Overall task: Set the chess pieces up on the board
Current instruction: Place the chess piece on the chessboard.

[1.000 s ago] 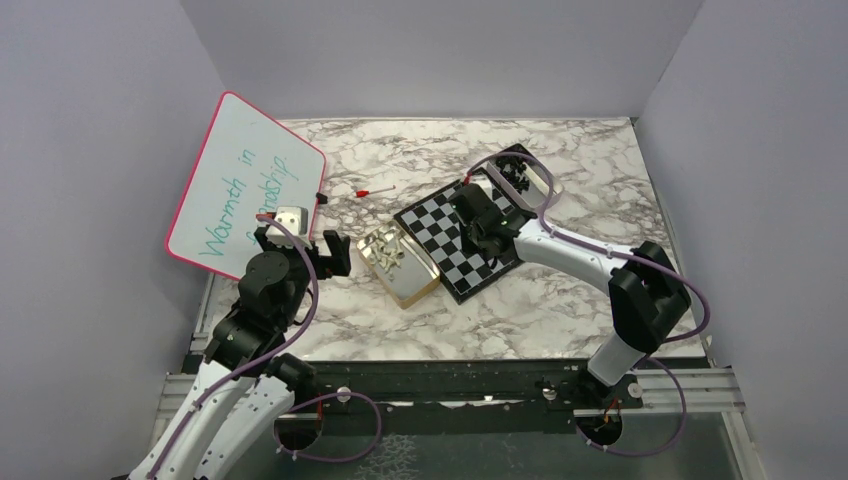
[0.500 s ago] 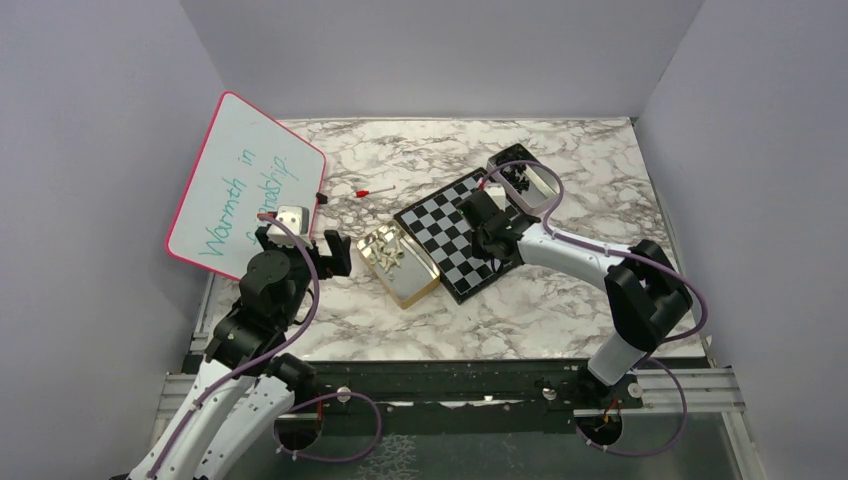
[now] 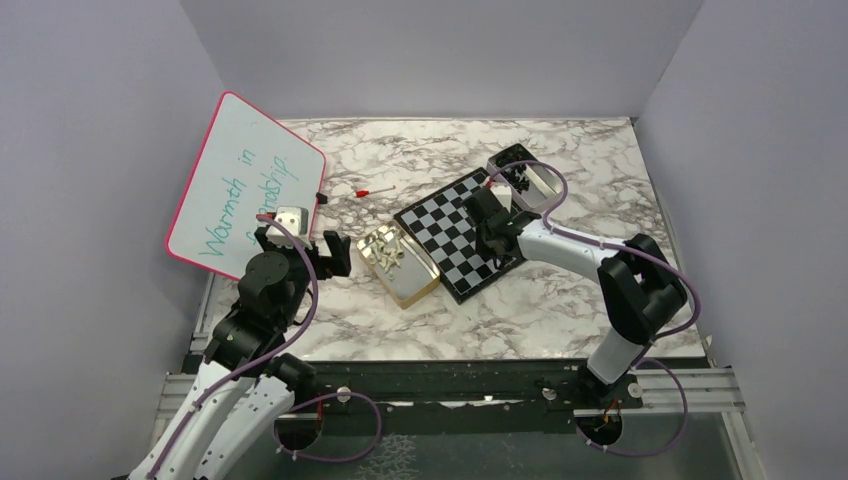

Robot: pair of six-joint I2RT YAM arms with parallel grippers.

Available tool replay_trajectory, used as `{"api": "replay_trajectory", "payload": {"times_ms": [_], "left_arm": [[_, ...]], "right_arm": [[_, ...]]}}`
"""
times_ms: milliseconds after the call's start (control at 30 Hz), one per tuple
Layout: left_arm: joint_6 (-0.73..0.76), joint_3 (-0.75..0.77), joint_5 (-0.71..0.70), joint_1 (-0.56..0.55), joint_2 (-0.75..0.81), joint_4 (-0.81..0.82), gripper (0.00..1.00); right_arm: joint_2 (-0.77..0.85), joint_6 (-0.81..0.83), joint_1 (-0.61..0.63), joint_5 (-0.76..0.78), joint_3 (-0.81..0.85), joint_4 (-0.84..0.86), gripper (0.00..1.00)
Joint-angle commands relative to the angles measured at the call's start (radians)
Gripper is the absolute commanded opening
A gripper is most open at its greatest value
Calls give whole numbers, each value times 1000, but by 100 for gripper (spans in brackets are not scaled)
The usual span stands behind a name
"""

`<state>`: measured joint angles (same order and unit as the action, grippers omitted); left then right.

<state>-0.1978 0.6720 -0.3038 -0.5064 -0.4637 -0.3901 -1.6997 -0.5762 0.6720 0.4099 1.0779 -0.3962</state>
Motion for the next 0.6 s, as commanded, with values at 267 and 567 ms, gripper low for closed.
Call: {"api": "replay_trajectory", "payload": {"times_ms": [267, 567], "left_arm": [[2, -6, 13, -5, 3, 25, 99], [0, -5, 14, -6, 8, 23, 99]], "right_arm": [[-31, -34, -4, 13, 1, -9, 18], [-35, -32, -6, 18, -1, -11, 23]]}}
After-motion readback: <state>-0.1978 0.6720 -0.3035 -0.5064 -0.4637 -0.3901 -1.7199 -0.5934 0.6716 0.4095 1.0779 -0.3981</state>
